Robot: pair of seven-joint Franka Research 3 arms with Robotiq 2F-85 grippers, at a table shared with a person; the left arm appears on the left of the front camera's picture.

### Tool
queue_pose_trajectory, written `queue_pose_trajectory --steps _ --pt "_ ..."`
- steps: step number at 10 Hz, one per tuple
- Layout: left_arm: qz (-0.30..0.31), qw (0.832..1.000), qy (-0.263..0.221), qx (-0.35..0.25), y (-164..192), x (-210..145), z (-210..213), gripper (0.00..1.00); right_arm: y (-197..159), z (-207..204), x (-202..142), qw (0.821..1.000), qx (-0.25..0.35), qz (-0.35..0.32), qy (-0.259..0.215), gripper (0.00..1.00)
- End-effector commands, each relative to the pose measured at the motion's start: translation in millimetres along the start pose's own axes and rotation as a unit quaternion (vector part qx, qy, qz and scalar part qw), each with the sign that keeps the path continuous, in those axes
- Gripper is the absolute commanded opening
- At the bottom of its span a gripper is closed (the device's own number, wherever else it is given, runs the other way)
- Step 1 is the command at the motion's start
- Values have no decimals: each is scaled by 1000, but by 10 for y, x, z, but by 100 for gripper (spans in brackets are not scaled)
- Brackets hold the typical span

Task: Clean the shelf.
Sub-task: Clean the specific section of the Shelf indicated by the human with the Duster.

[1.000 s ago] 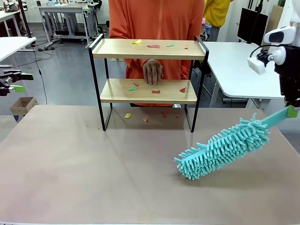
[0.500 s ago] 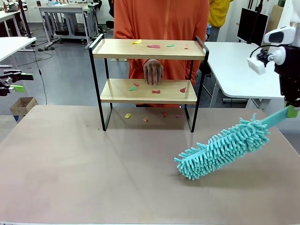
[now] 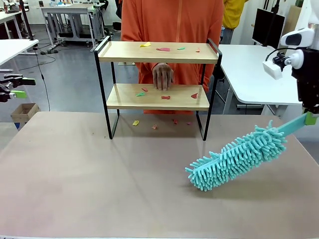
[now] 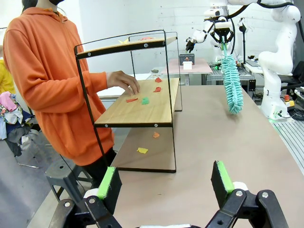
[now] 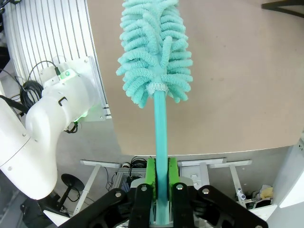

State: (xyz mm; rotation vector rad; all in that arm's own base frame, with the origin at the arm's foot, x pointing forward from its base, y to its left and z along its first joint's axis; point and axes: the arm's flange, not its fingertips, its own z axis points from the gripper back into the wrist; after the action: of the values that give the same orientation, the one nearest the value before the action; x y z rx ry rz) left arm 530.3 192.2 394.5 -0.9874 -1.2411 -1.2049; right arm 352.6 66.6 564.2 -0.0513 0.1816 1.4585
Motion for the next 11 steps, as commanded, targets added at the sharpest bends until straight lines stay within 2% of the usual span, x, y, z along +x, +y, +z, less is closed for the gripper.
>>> queue_pose_trajectory --steps 1,3,5,6,8,9,11 --pt "-2 1000 -4 -2 -18 30 0 100 0 0 0 1000 0 0 0 13" --pt "-2 1000 -4 -2 -18 30 0 100 12 153 363 995 -32 -50 -78 13" --pt "-2 1000 -4 -2 -18 30 0 100 134 306 683 989 -56 -71 -118 13" --pt "-2 1000 -4 -2 -18 30 0 100 202 368 860 983 -61 -102 -138 13" --pt "-2 1000 -4 -2 -18 30 0 100 366 447 1309 962 -48 -184 -195 13" --pt "-2 1000 -4 -2 -18 30 0 100 457 460 1517 953 -44 -199 -224 13" --pt "-2 1000 -4 -2 -18 30 0 100 640 499 1757 932 -56 -262 -244 13"
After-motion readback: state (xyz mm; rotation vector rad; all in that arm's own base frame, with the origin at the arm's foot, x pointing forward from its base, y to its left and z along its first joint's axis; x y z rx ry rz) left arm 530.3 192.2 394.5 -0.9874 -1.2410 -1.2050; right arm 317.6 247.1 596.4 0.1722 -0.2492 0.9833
